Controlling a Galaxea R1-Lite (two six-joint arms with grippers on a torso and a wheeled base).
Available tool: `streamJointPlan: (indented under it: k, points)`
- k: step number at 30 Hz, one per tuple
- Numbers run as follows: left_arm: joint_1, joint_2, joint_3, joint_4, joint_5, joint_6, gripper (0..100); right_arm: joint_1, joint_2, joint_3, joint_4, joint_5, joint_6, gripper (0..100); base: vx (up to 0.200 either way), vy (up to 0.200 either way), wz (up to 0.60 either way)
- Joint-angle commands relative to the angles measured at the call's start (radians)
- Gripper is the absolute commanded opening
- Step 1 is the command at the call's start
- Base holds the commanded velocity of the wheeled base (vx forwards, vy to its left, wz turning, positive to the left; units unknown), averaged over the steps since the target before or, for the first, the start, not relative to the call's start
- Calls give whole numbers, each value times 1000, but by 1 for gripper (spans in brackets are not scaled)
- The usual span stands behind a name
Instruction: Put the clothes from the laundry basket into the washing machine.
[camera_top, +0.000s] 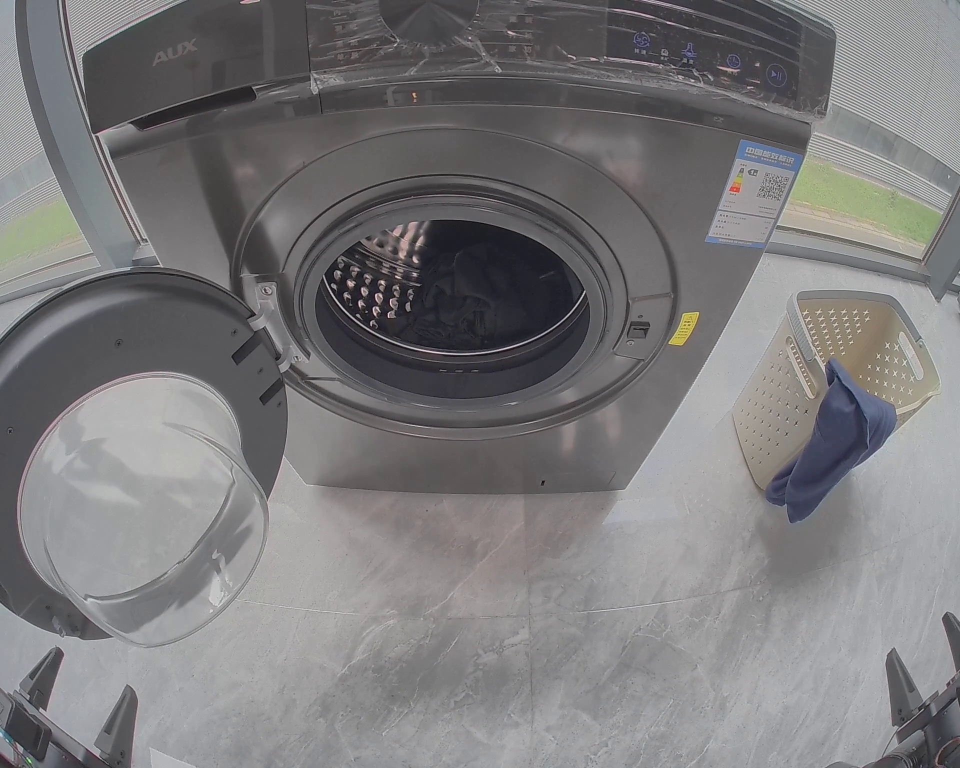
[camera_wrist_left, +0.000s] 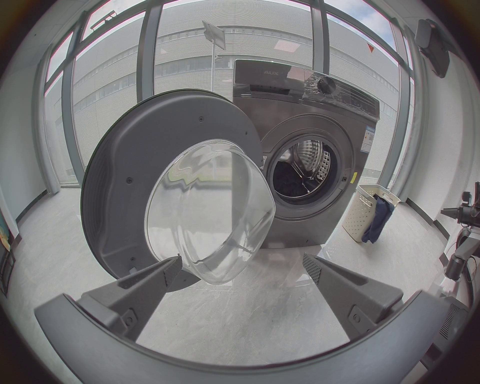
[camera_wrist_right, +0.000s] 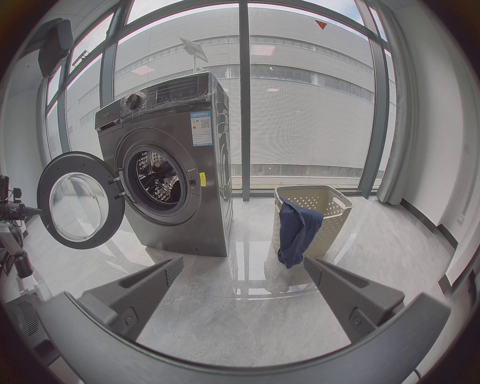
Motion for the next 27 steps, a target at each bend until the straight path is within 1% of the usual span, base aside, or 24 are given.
streamJointPlan:
  k: [1, 4, 7, 15, 19, 26, 27]
  points:
    - [6, 0, 18, 4, -19, 6, 100, 1, -14, 18, -1, -4, -3, 100, 0, 0, 0]
    - [6, 0, 18, 4, -18, 9, 100, 1, -14, 18, -1, -2, -3, 100, 0, 0, 0]
    - [6, 0, 18, 4, -16, 6, 100, 1, -14, 18, -1, -2, -3, 100, 0, 0, 0]
    - [6, 0, 18, 2, -19, -8, 100, 1, -14, 18, -1, -2, -3, 100, 0, -200, 0]
    - [6, 0, 18, 2, -18, -8, 100, 1, -14, 18, -1, -2, -3, 100, 0, -200, 0]
    - [7, 0, 18, 2, -19, -10, 100, 1, -14, 18, -1, -2, -3, 100, 0, 0, 0]
    - [6, 0, 18, 2, -19, -7, 100, 1, -14, 18, -1, -2, -3, 100, 0, 0, 0]
